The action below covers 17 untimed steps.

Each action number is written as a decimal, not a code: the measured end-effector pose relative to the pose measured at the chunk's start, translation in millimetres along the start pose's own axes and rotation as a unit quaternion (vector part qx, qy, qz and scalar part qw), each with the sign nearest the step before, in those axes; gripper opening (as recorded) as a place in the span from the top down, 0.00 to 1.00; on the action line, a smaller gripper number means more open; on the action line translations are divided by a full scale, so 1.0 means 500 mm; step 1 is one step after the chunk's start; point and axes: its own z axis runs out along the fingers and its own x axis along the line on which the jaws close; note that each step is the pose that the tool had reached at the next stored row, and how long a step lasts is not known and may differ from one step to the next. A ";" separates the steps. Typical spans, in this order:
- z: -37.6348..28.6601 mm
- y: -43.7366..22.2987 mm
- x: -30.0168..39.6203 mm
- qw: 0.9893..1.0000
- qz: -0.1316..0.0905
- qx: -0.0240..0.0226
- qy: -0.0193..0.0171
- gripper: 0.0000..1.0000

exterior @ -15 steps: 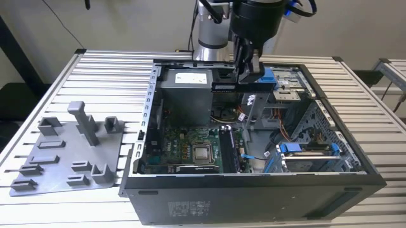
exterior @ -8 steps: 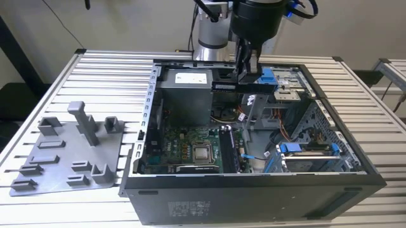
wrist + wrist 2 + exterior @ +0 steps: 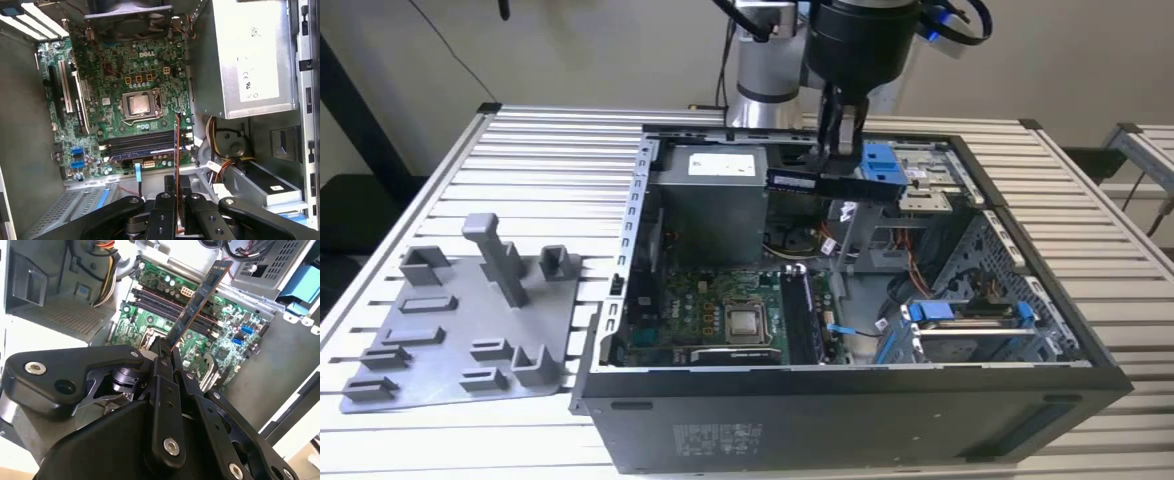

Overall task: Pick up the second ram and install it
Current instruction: 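Insert the second ram into the second slot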

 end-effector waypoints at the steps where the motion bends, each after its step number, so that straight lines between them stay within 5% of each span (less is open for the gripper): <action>1: 0.000 0.000 0.000 1.000 0.007 0.000 0.000 0.86; 9: 0.002 0.000 0.000 0.998 0.066 0.004 0.002 0.86; 17: 0.003 0.000 0.000 0.992 0.125 0.007 0.004 0.86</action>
